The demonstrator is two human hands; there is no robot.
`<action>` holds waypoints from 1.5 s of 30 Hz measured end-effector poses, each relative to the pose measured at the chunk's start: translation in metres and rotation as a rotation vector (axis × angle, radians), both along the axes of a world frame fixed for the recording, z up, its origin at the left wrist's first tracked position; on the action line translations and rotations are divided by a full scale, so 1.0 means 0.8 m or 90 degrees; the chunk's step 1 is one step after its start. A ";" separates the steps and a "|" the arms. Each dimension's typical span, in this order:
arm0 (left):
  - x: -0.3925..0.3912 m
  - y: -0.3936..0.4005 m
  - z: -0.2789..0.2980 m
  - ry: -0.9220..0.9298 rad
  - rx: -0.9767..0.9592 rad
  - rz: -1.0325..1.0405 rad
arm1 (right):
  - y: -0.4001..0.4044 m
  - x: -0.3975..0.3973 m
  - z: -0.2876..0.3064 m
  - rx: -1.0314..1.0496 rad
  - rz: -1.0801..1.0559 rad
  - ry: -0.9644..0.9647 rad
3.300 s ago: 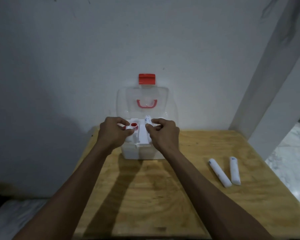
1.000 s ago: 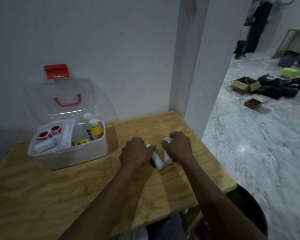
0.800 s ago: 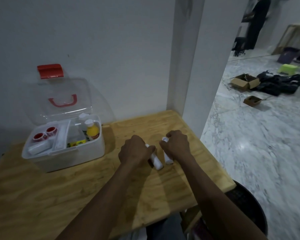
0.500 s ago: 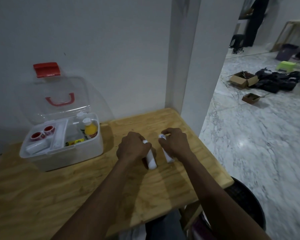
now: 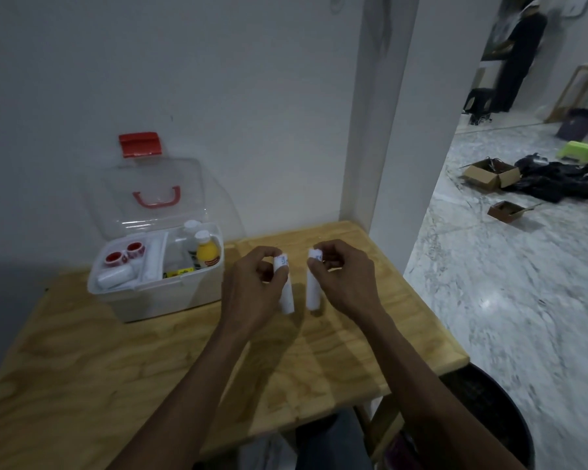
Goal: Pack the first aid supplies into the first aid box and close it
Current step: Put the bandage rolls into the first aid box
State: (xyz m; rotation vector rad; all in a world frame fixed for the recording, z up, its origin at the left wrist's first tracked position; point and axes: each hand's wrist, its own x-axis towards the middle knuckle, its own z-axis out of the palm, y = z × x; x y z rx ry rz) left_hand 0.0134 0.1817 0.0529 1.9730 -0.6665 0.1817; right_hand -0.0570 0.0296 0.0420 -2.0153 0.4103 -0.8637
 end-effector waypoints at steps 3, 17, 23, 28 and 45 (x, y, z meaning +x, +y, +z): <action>-0.002 0.021 0.010 -0.037 -0.048 0.010 | 0.017 0.004 0.013 -0.011 0.016 -0.032; 0.051 0.129 0.079 -0.147 -0.167 0.154 | 0.110 0.082 0.083 -0.028 0.112 -0.150; 0.086 0.136 0.079 -0.156 -0.161 0.180 | 0.126 0.119 0.085 -0.024 0.141 -0.132; 0.101 0.133 0.064 -0.148 -0.132 0.153 | 0.125 0.136 0.073 -0.031 0.146 -0.108; 0.109 0.133 0.017 -0.050 0.032 0.088 | 0.121 0.142 0.026 -0.089 0.160 0.035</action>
